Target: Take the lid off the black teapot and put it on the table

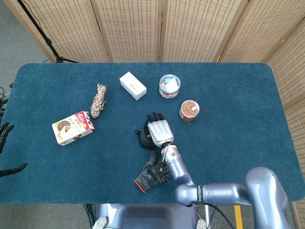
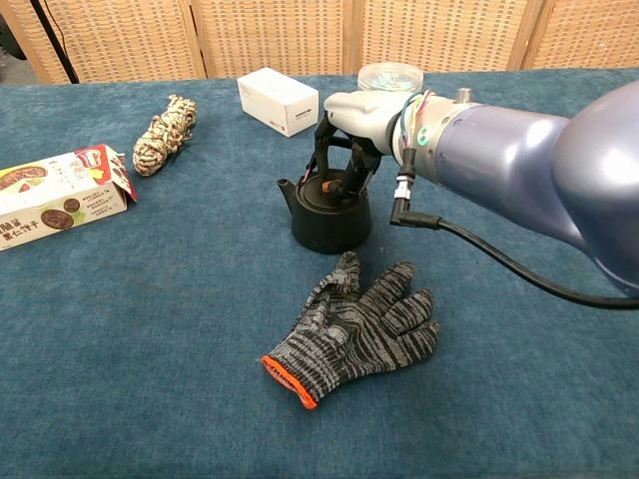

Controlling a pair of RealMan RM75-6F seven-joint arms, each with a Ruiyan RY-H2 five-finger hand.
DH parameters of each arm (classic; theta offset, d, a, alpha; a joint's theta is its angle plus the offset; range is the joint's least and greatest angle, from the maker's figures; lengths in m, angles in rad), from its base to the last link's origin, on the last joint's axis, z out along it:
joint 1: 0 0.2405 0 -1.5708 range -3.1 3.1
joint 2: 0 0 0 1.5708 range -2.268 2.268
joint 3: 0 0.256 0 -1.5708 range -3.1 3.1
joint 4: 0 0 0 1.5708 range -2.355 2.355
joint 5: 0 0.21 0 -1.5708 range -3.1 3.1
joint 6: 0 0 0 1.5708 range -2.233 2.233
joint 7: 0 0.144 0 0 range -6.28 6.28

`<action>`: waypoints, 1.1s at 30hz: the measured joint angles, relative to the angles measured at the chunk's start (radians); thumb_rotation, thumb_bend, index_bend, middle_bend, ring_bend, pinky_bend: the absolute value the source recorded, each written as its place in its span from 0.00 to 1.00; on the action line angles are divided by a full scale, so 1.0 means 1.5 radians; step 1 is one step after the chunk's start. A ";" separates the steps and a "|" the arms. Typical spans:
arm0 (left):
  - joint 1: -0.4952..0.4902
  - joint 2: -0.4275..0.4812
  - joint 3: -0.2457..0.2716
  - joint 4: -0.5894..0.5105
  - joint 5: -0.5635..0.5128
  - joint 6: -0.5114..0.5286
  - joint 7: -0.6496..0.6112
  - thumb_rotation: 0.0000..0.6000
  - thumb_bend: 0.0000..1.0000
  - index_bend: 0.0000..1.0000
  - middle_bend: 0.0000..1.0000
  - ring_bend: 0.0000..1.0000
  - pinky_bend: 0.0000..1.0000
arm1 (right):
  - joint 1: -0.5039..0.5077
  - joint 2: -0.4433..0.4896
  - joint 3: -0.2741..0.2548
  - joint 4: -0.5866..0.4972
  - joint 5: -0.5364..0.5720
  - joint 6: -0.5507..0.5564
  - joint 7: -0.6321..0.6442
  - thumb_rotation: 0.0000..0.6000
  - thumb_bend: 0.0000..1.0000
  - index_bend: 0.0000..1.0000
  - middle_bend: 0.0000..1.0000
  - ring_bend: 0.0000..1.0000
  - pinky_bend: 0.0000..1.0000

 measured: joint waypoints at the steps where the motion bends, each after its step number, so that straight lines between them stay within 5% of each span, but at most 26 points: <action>1: 0.000 0.000 0.000 0.000 0.000 0.000 0.000 1.00 0.00 0.00 0.00 0.00 0.00 | -0.002 -0.001 -0.001 0.001 -0.002 0.000 0.002 1.00 0.46 0.44 0.11 0.00 0.07; 33: 0.001 0.005 0.001 0.004 0.002 0.000 -0.017 1.00 0.00 0.00 0.00 0.00 0.00 | -0.033 -0.025 -0.003 0.031 -0.042 -0.002 0.028 1.00 0.46 0.50 0.12 0.00 0.08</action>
